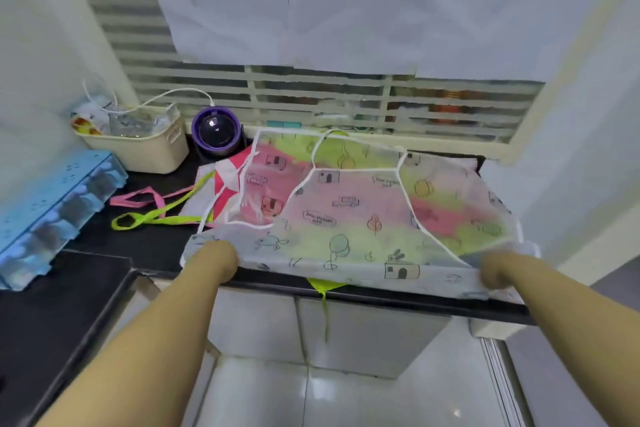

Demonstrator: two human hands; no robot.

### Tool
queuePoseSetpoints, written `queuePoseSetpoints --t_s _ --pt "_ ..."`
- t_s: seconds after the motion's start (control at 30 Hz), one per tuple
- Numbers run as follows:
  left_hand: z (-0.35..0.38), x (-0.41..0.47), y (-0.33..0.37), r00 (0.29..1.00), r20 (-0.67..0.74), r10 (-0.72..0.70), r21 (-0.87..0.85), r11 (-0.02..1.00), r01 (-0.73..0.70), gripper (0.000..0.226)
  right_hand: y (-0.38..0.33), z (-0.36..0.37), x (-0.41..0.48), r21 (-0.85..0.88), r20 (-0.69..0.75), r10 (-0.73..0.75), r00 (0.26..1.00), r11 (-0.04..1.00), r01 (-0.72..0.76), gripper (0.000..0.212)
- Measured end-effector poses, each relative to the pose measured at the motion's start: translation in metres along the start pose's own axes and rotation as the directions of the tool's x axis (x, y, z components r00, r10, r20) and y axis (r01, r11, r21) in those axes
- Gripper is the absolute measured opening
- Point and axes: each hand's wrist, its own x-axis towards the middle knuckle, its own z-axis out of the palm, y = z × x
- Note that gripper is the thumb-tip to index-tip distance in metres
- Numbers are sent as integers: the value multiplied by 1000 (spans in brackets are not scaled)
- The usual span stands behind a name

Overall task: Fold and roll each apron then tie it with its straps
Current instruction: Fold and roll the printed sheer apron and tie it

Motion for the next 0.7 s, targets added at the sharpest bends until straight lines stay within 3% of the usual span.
queuePoseSetpoints --t_s 0.07,0.13,0.2,0.3,0.37,0.47,0.6,0.7 --pt "-30 -2 2 995 28 -98 -45 994 99 53 6 -19 4 -115 8 20 1000 993 -18 54" --pt "-59 -3 0 987 -50 -156 -49 987 153 45 13 -35 5 -139 -34 57 998 988 -62 52" --pt "-79 -12 -2 948 -260 -183 -18 983 185 37 18 -48 -2 -48 -102 105 989 993 -110 47" --pt "-78 -15 -8 796 -606 3 59 997 40 27 27 -48 -4 66 -259 198 945 980 -187 30" --pt "-71 -16 -6 812 -581 64 113 994 2 15 31 -42 -2 100 -228 217 949 975 -199 28" --pt "-61 -14 3 874 -483 61 150 989 14 19 24 -34 -1 110 -115 167 979 982 -154 30" --pt "-68 -10 17 838 -527 140 114 989 -94 28 -14 -32 -6 -32 -363 22 932 999 -36 12" --pt "-86 -9 24 824 -537 180 68 983 -170 32 -59 -31 -13 -148 -547 -186 816 981 124 31"
